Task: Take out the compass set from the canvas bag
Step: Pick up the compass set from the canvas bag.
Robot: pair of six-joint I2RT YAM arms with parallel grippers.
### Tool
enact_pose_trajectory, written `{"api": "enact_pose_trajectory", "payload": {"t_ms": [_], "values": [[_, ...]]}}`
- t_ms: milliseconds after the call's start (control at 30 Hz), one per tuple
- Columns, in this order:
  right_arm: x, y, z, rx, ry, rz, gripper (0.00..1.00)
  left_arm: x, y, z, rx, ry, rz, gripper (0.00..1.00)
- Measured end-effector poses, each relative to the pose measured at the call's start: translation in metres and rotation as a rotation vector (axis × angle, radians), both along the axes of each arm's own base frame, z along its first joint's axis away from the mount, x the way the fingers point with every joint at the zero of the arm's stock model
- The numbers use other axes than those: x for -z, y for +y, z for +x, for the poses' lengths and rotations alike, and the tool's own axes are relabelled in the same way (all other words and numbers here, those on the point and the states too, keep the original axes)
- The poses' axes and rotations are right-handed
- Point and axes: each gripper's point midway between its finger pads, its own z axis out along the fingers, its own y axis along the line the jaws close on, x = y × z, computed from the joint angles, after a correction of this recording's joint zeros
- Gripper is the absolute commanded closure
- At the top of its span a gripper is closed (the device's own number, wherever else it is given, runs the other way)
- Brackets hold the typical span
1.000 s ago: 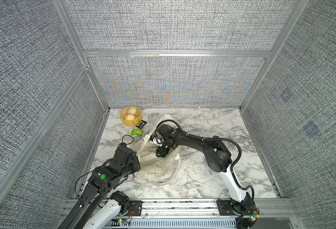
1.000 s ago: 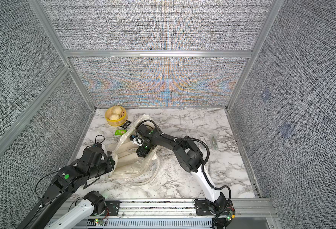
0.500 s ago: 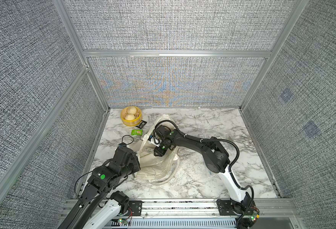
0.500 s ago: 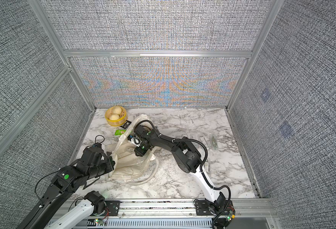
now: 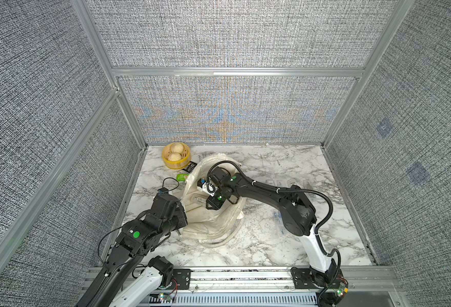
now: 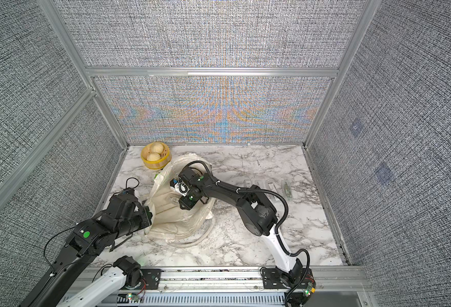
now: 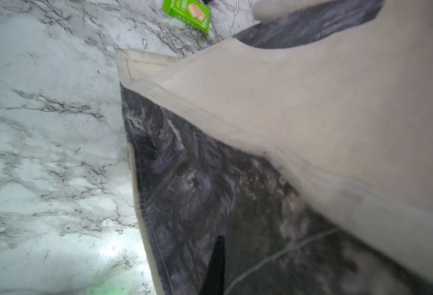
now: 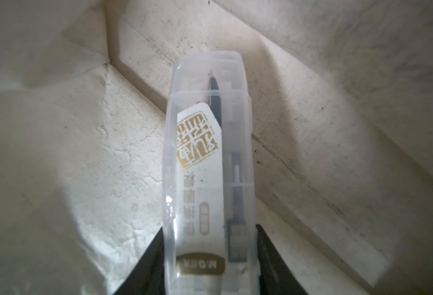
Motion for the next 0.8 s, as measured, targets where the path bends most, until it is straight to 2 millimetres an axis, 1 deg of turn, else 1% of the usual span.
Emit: {"api": "enact_pose_trajectory", "payload": {"t_ms": [233,333,433,600,800], "values": [[-0.024,-0.005,-0.002,0.023,-0.039,0.006,0.57,-0.002,0.0,0.003,-0.003,-0.002,0.01,1.0],[-0.035,-0.009,-0.007,0.028,-0.05,-0.005,0.57,-0.005,0.001,0.005,-0.009,-0.01,0.014,1.0],[-0.051,-0.014,-0.013,0.027,-0.068,-0.006,0.57,-0.01,0.002,0.007,-0.016,-0.025,0.015,1.0],[-0.083,-0.03,-0.035,0.017,-0.085,0.007,0.57,-0.019,0.004,0.011,-0.03,-0.047,0.022,1.0],[-0.114,-0.059,-0.077,0.004,-0.072,0.019,0.57,-0.025,0.004,0.013,-0.035,-0.065,0.022,1.0]]}}
